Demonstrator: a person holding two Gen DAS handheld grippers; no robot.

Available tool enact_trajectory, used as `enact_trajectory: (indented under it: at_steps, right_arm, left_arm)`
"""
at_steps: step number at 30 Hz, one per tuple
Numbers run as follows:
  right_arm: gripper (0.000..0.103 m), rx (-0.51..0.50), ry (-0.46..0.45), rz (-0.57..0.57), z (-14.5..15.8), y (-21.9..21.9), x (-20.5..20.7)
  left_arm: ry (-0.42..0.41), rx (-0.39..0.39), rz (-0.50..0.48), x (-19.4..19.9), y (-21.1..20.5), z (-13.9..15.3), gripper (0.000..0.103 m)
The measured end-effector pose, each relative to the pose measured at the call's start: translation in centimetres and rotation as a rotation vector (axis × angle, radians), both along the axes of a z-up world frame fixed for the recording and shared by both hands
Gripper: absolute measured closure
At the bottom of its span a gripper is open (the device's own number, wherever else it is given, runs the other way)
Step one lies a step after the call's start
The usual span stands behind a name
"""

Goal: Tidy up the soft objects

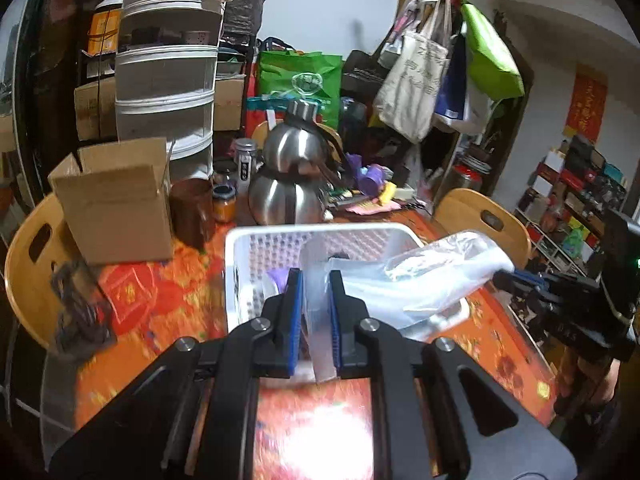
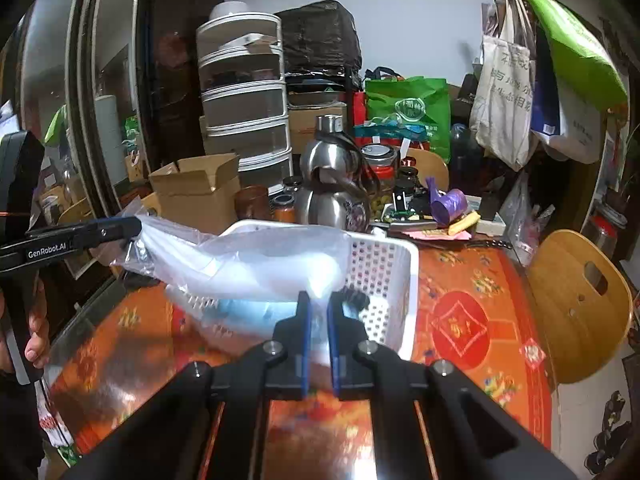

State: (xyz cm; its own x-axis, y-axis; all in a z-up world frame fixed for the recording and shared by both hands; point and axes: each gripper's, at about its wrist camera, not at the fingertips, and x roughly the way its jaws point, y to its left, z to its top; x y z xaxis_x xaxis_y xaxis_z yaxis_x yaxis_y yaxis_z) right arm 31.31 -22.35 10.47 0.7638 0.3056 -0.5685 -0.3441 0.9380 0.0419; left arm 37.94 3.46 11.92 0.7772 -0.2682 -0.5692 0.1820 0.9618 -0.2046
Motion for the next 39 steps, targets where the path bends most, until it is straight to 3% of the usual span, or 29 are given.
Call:
enact_trajectory:
  at_steps: [4,10,20,22,23,24,25,26,27,28,31,36,39]
  right_arm:
    - [0.097,-0.014,0.046,-0.03,0.4,-0.1,5.0]
    - [0.097,-0.043,0.072,-0.064,-0.5,-0.2,10.2]
    - [0.097,-0.07,0.101,-0.088,-3.7,0.1,13.1]
    - [0.091,-0.073,0.102,-0.086,-4.3,0.0,13.4]
    - [0.09,-0.074,0.098,-0.085,-4.4,-0.1,13.3]
    - [0.08,-0.07,0.098,-0.089,-4.7,-0.2,13.3]
    - [0.07,-0.068,0.103,-0.095,-4.8,-0.4,13.3]
    - [0.063,-0.067,0.115,-0.098,-5.1,-0.5,13.3]
    - [0.049,-0.066,0.112,-0.103,-5.2,-0.7,13.2]
    - [0.038,-0.072,0.101,-0.117,-5.2,-0.8,12.9]
    - [0.028,-0.089,0.07,-0.134,-5.1,-0.9,11.8]
    - [0.027,-0.079,0.074,-0.121,-5.1,-0.8,9.9]
    - [0.026,-0.046,0.094,-0.115,-5.3,-1.2,8.4]
  left_arm:
    - [0.043,0.058,0.005,4.8,-1.1,0.5,0.092]
    - [0.118,0.079,0.031,10.4,-1.8,-1.6,0.092]
    - [0.164,0.134,0.053,12.7,-2.8,-6.0,0.092]
    - [0.182,0.138,0.063,13.1,-2.8,-6.7,0.089]
    - [0.18,0.142,0.074,13.1,-2.8,-7.0,0.086]
    - [0.173,0.143,0.081,13.0,-2.8,-7.2,0.072]
    - [0.167,0.145,0.085,12.8,-2.7,-7.3,0.046]
    - [0.15,0.149,0.096,12.4,-2.6,-7.4,0.033]
    - [0.131,0.154,0.102,12.0,-2.6,-7.3,0.019]
    - [0.114,0.16,0.101,11.5,-2.7,-7.2,0.016]
    - [0.115,0.157,0.073,10.5,-3.2,-7.2,0.015]
    - [0.098,0.165,0.05,7.5,-4.0,-7.1,0.013]
    - [0.092,0.151,0.04,4.7,-3.7,-7.1,0.007]
